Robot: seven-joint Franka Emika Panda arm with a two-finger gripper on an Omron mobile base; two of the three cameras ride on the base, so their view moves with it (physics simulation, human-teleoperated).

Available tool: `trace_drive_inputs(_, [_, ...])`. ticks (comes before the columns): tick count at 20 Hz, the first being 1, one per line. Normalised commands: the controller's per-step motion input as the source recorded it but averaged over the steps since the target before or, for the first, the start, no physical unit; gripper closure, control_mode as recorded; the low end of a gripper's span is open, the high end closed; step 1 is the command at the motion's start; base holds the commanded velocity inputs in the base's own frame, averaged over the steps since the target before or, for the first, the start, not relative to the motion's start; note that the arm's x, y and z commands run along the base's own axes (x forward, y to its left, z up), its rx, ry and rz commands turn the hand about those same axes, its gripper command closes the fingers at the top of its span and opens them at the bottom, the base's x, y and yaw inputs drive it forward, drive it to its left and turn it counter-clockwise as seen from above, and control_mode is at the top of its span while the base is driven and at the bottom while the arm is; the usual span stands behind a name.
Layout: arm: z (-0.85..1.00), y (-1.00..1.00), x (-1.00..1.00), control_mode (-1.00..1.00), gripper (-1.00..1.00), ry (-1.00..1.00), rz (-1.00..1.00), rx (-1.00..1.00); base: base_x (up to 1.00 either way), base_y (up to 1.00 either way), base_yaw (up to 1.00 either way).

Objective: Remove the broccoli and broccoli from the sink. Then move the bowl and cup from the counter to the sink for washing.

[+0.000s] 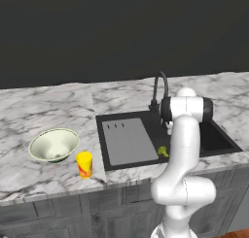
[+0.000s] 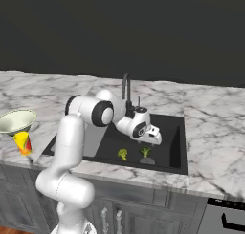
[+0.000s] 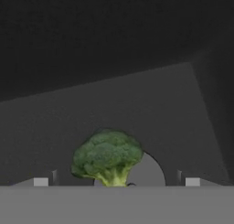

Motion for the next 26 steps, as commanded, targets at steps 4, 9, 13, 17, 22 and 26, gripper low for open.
trace_drive_inputs(4, [-0.16, 0.02, 0.11, -1.00, -1.00, 0.00, 0.00, 0.00, 0.00, 0.00, 0.00])
trace_drive_inputs(9, [-0.16, 0.00, 0.07, -1.00, -1.00, 0.01, -0.01, 0.00, 0.00, 0.00, 0.00])
trace_drive_inputs(13, [-0.12, 0.00, 0.01, -1.00, -1.00, 0.03, -0.03, 0.00, 0.00, 0.00, 0.00])
trace_drive_inputs(17, [-0.09, 0.00, 0.00, -1.00, -1.00, 0.03, -0.04, 0.00, 0.00, 0.00, 0.00])
trace_drive_inputs(22, [-0.08, 0.00, 0.00, -1.00, -1.00, 0.02, -0.04, 0.00, 0.00, 0.00, 0.00])
trace_drive_inputs(26, [-0.11, 0.00, 0.00, -1.00, -1.00, 0.01, -0.04, 0.00, 0.00, 0.00, 0.00])
